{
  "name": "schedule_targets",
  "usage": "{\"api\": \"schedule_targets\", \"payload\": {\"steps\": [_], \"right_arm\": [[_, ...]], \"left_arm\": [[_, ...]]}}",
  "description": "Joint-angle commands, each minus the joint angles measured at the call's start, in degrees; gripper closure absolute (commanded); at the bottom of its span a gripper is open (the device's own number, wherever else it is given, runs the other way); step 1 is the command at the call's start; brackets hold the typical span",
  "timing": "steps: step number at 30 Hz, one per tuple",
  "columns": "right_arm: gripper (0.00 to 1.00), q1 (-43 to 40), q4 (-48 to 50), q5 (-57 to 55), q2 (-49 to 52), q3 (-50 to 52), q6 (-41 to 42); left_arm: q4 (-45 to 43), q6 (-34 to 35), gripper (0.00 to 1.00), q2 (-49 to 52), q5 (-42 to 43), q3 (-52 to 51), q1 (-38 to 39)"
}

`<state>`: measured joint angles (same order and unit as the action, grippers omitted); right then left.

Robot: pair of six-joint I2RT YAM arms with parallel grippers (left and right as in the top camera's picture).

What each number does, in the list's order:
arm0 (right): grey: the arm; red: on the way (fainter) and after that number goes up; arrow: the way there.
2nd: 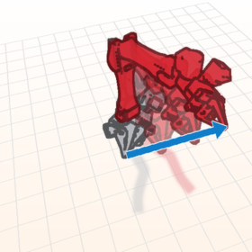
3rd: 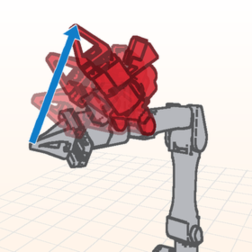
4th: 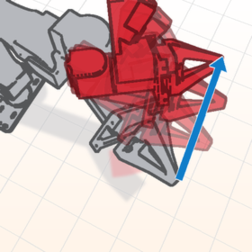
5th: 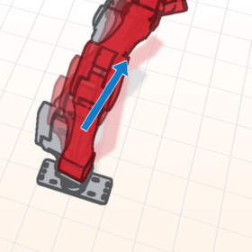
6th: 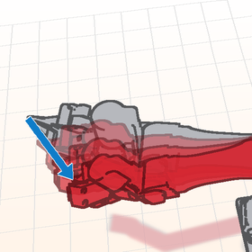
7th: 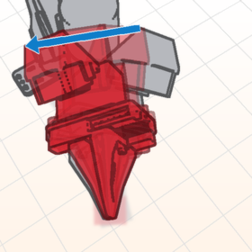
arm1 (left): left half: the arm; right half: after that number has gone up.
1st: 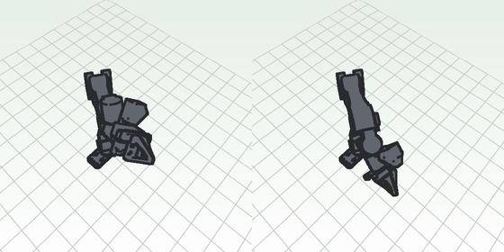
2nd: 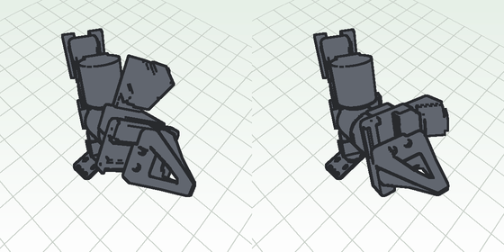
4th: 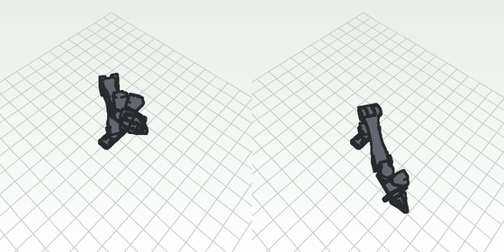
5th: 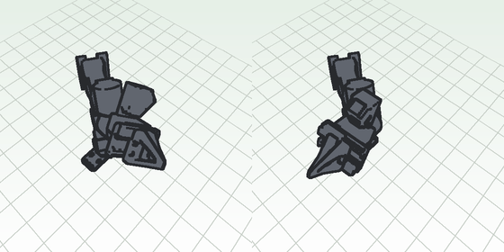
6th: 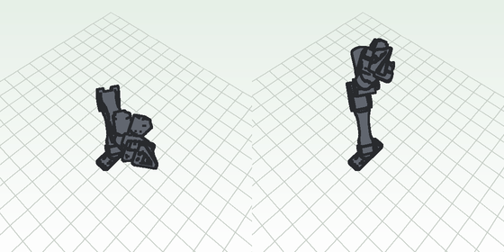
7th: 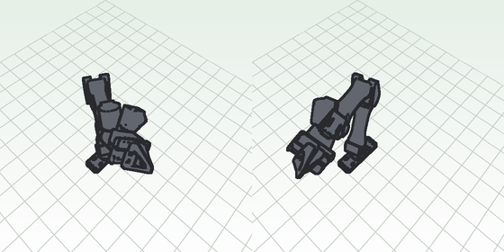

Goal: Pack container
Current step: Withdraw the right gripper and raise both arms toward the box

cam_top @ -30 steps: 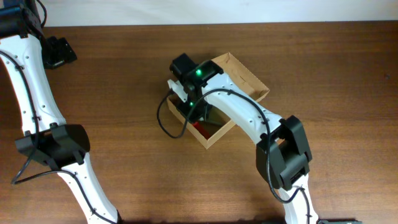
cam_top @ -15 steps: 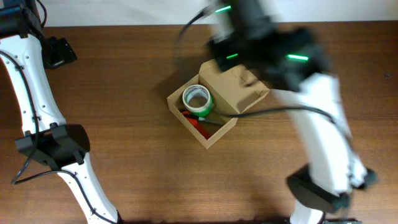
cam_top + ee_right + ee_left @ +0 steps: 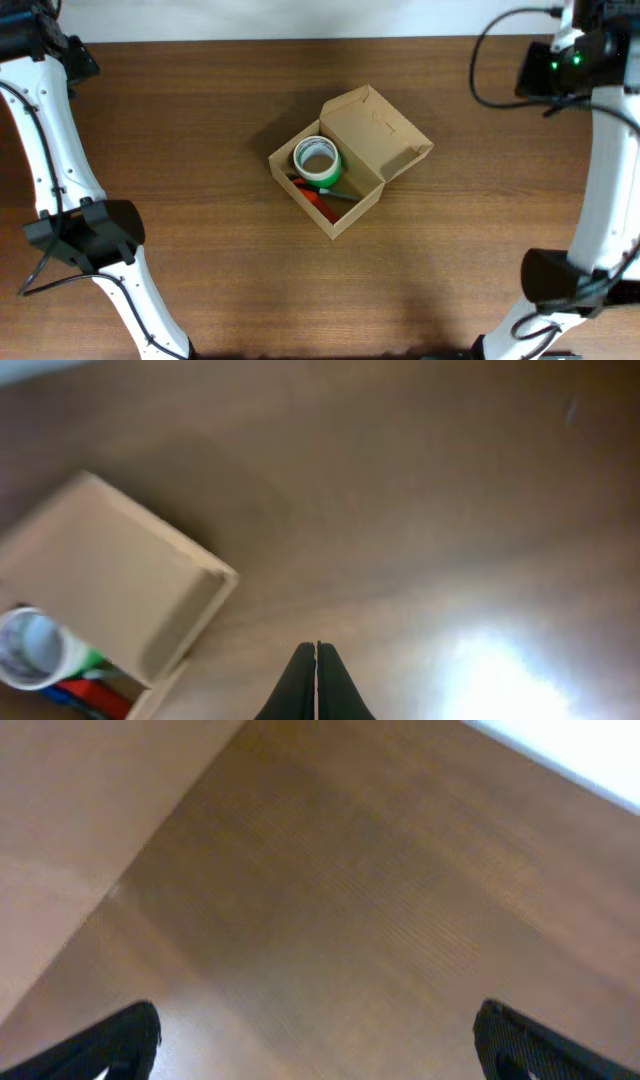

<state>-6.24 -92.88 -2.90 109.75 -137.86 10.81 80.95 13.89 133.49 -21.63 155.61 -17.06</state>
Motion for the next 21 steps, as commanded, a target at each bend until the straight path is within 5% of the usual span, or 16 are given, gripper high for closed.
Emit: {"api": "schedule_targets", "payload": {"steps": [1, 7, 10, 15, 21], "right_arm": [[0.96, -2.58, 2.80, 6.32, 0.24, 9.75, 1.27], [0.96, -1.05, 14.86, 12.00, 0.22, 32.09, 1.66], [0.96, 1.77, 22.36, 15.39, 0.24, 42.42, 2.80], [0.96, 6.56, 32.72, 17.99, 0.24, 53.68, 6.75], [0.95, 10.84, 43.04, 19.61, 0.24, 58.45, 7.96]], "left_arm": [[-0.37, -0.48, 0.00, -0.96, 11.37, -0.02, -0.24], [5.90, -1.97, 0.00, -0.85, 27.80, -0.07, -0.22], [8.57, -12.20, 0.00, -0.42, 31.95, -0.07, 0.76], [11.58, -17.64, 0.17, 0.63, 32.20, -0.11, 3.80], [10.62, -17.90, 0.18, 0.81, 30.95, -0.11, 8.11]]}}
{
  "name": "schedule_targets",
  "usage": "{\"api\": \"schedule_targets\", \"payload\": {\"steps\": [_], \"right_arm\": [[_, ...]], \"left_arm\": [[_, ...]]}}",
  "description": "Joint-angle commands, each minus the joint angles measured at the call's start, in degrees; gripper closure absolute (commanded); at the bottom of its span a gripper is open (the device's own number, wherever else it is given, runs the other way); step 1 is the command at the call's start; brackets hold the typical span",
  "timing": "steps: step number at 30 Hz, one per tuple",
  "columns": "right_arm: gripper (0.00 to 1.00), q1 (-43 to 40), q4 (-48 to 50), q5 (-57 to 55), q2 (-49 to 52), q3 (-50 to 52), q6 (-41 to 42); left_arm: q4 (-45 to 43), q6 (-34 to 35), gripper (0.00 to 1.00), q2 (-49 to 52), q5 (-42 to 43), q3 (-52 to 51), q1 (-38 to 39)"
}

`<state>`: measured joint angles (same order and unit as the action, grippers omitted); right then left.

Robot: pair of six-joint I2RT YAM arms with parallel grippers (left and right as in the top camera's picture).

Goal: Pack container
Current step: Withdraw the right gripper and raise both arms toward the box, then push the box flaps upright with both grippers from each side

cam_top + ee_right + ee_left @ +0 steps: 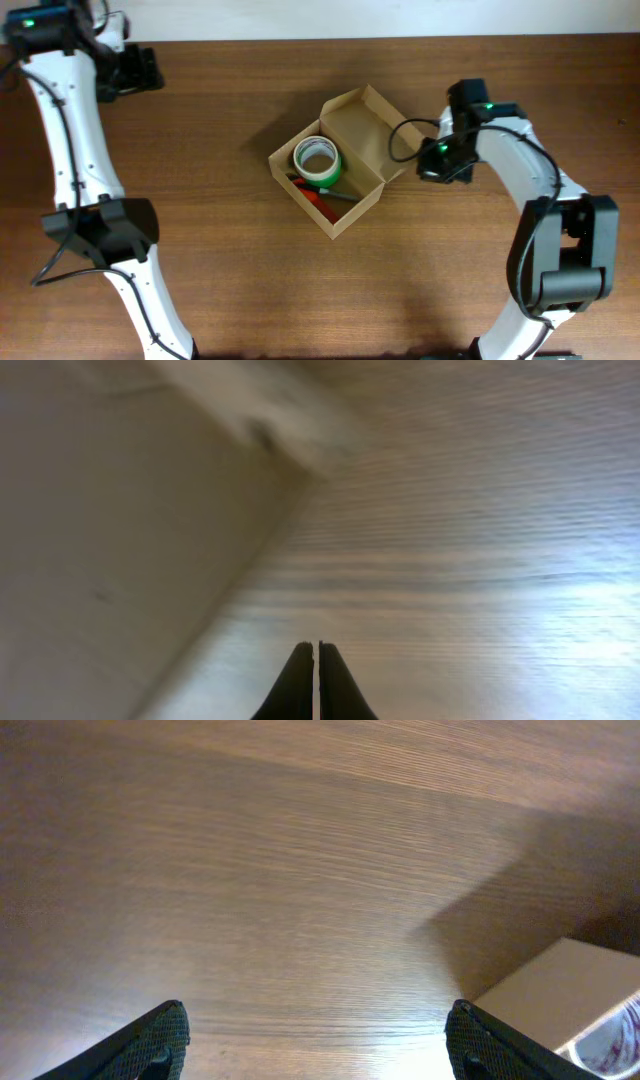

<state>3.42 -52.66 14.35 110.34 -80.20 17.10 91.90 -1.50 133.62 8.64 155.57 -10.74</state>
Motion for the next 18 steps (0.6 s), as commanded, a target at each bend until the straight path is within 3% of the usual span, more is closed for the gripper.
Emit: {"api": "schedule_targets", "payload": {"steps": [1, 7, 10, 12, 18], "right_arm": [[0.95, 1.51, 4.96, 2.95, -0.35, 0.81, 1.64], [0.95, 1.77, 18.10, 7.13, -0.35, 0.81, 2.14], [0.95, 1.77, 21.51, 9.73, -0.35, 0.81, 2.49], [0.95, 1.77, 23.43, 11.82, -0.35, 0.81, 2.49], [0.95, 1.88, 29.86, 17.86, -0.35, 0.81, 4.85]], "left_arm": [[-0.39, -2.51, 0.18, 0.68, -0.15, -0.07, 2.40], [-0.52, -2.49, 0.18, 0.68, -2.89, -0.07, 4.76], [-0.55, -2.49, 0.17, 0.68, -2.91, -0.07, 4.85], [-0.59, -2.49, 0.08, 0.70, -2.89, -0.07, 4.85], [-0.98, -2.47, 0.08, 1.07, -2.91, -0.07, 4.85]]}}
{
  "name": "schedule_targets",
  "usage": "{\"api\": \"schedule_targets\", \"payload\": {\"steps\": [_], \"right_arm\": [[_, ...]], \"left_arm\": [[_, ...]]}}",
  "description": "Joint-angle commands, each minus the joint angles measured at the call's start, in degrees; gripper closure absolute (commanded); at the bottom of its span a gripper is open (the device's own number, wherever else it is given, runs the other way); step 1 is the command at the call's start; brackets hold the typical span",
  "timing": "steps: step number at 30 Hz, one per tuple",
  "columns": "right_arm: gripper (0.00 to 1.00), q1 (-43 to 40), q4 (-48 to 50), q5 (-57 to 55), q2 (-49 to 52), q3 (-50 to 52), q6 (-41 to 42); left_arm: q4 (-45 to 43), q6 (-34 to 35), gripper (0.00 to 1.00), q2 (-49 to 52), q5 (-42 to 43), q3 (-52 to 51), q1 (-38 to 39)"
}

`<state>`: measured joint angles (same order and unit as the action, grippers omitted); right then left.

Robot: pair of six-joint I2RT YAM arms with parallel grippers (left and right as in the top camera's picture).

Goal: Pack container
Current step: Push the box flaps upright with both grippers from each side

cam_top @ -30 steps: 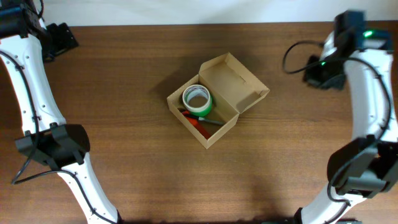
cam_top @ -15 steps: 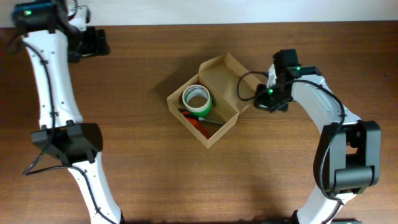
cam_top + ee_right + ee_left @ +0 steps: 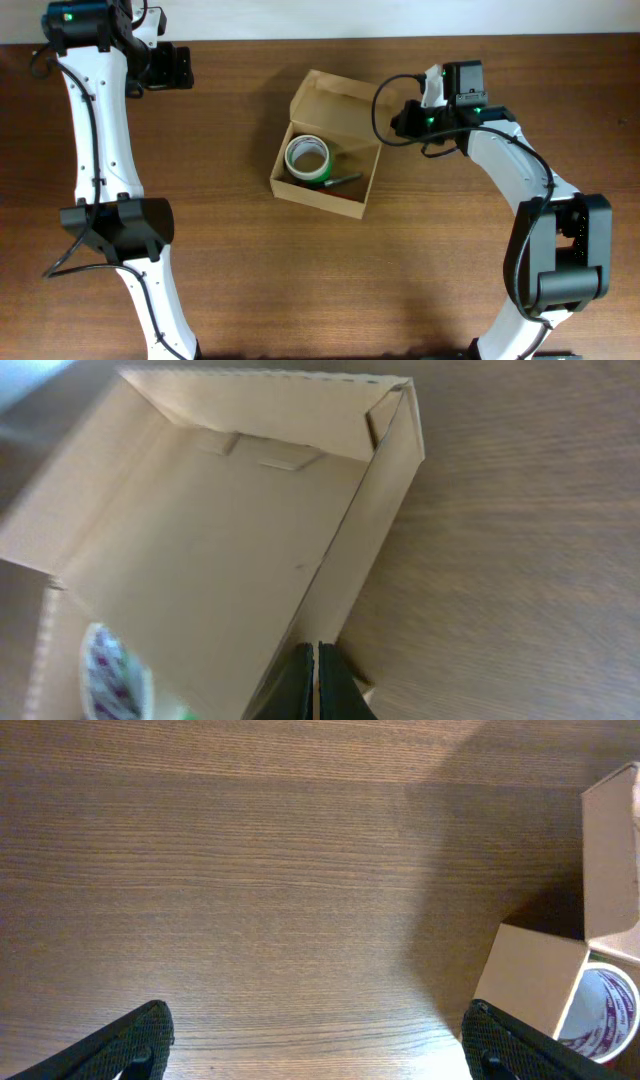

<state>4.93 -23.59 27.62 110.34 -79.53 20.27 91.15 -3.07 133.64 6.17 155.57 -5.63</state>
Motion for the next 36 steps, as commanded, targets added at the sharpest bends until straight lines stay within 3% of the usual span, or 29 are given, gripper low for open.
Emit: {"api": "schedule_targets", "payload": {"steps": [1, 16, 21, 24, 29, 30, 36], "right_arm": [[0.95, 0.37, 1.38, 5.25, -0.35, 0.13, 1.68], [0.95, 2.08, 2.05, 5.38, -0.33, 0.13, 1.22], [0.96, 2.97, 2.69, 6.01, -0.35, 0.13, 1.16], [0.96, 1.38, 2.56, 3.61, -0.37, -0.39, 1.27], [0.95, -5.03, 1.86, 4.81, -0.33, -0.72, 1.29], [0.95, -6.14, 1.29, 5.20, -0.20, -0.72, 1.31], [0.96, -8.85, -3.80, 5.64, 1.44, -0.72, 1.25]], "left_arm": [[-0.26, -0.90, 0.08, 1.22, -0.44, -0.07, -0.26], [0.00, 0.48, 0.07, 8.00, 0.79, -0.17, -0.24], [-0.76, 0.42, 0.07, 9.73, 6.47, -0.17, -0.24], [-2.21, 0.42, 0.25, 10.67, 10.97, -0.22, -0.09], [-4.44, 0.72, 0.89, 12.59, 17.99, -0.33, 1.07], [-4.66, 1.33, 0.97, 13.03, 18.86, -0.33, 1.42], [-6.67, 2.62, 0.98, 19.41, 27.89, -0.33, 3.69]]}}
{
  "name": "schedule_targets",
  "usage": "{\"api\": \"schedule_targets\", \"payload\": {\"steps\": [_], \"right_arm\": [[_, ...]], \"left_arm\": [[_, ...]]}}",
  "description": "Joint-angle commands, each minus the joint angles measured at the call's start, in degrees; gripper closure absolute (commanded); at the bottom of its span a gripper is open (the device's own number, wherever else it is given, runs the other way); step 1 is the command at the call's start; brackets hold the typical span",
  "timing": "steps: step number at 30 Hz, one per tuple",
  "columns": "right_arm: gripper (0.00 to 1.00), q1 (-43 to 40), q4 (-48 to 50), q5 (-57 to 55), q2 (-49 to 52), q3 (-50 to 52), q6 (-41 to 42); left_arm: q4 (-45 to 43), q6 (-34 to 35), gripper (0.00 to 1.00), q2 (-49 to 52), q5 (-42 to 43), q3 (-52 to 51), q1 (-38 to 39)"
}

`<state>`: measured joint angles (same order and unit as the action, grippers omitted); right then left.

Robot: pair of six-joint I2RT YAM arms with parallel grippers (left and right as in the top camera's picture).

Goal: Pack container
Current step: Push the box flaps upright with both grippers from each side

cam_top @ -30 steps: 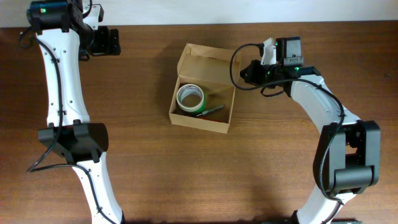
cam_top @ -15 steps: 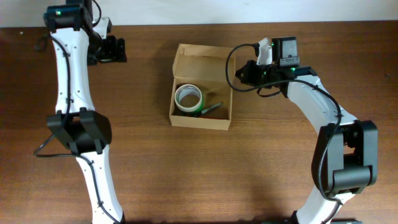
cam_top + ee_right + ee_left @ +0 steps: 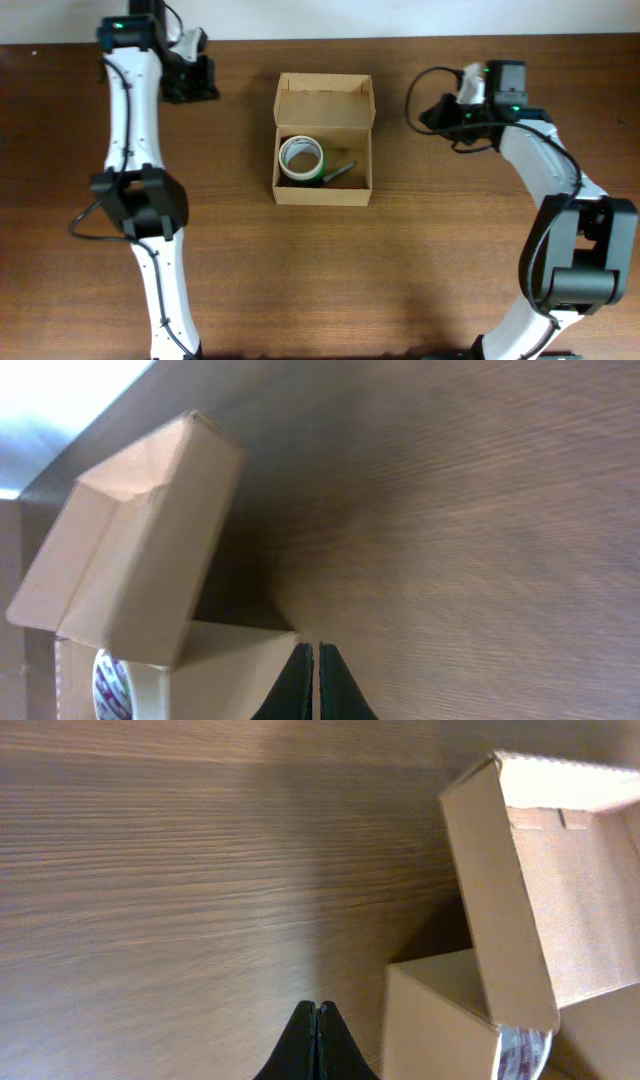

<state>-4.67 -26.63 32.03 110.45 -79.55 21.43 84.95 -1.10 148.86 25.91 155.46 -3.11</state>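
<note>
An open cardboard box (image 3: 323, 190) sits mid-table, square to the edges, its lid (image 3: 323, 98) standing up at the far side. Inside lie a white-and-green tape roll (image 3: 301, 158) and a dark pen (image 3: 340, 172). My left gripper (image 3: 208, 82) is shut and empty, a short way left of the lid (image 3: 520, 900); in its wrist view the shut fingertips (image 3: 318, 1038) are just left of the box wall (image 3: 440, 1020). The right gripper (image 3: 436, 108) is shut and empty, right of the lid (image 3: 140, 560), its tips (image 3: 318, 678) by the box's corner.
The brown wooden table (image 3: 480, 250) ends at a white strip (image 3: 300, 18) along the far side. Both white arms reach in from the near edge, the left one (image 3: 135, 200) left of the box, the right one (image 3: 560, 200) on the right.
The box has turned from slightly askew to square with the table. My left gripper went from open to shut and is closer to the box. The right gripper now stands farther right, off the lid.
The box first lay diagonal, lid to the upper right, both arms back at the far corners. Then the shut right gripper was at the lid's right corner. Then the box had turned, lid at the far side. Now it sits square with shut grippers on either side.
</note>
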Motion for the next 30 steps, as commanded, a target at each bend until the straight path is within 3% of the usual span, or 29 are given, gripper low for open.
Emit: {"api": "schedule_targets", "payload": {"steps": [1, 8, 18, 30], "right_arm": [[0.96, 0.90, -1.11, 1.60, 1.70, -0.70, 0.09], [0.96, 1.68, -0.50, 8.96, 7.13, -0.70, 1.62], [0.96, 2.60, 9.38, 23.28, 14.73, -0.70, 5.49], [0.96, 5.77, 22.29, 26.80, 16.39, -0.70, 13.40]], "left_arm": [[-0.83, 0.68, 0.98, 5.44, 10.34, -0.22, 1.55], [-2.43, 0.70, 0.98, 10.82, 19.78, -0.22, 2.32], [-5.53, 2.05, 0.98, 12.68, 25.88, -0.33, 2.38], [-6.73, 4.57, 0.98, 13.16, 26.01, -0.39, 2.38]]}}
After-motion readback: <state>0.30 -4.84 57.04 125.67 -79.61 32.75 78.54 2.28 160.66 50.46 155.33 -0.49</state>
